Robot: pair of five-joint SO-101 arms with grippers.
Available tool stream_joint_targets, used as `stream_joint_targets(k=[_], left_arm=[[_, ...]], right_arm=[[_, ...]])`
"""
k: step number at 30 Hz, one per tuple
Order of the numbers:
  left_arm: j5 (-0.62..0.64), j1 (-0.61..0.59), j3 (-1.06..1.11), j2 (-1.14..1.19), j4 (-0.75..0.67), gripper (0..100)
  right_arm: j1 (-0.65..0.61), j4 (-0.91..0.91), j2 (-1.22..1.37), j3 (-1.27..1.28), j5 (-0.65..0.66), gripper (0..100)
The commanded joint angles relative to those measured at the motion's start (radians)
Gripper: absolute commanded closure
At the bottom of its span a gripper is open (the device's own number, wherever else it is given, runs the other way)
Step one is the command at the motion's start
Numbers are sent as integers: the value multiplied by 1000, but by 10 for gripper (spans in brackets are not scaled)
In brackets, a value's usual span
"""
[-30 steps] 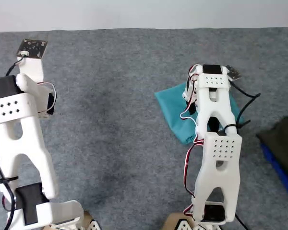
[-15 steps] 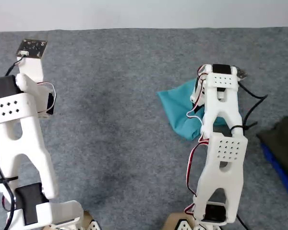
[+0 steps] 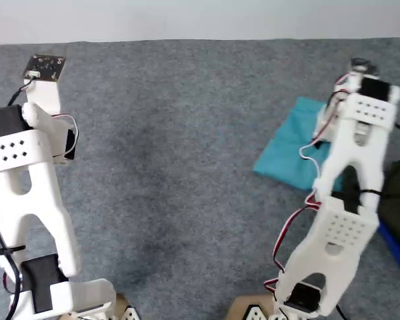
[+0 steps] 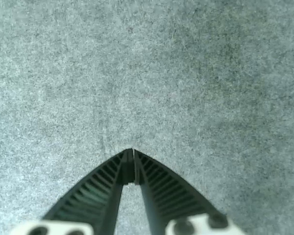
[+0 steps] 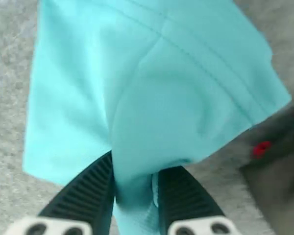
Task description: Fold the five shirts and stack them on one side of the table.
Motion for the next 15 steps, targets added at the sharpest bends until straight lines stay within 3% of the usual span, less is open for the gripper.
stream_joint_targets(k=[1, 15], left_arm=[[-11, -3, -7, -46, 20, 994], [-44, -2, -8, -46, 20, 994]], right_arm=[[51, 2, -139, -32, 41, 989], [260, 18, -354, -32, 130, 989]])
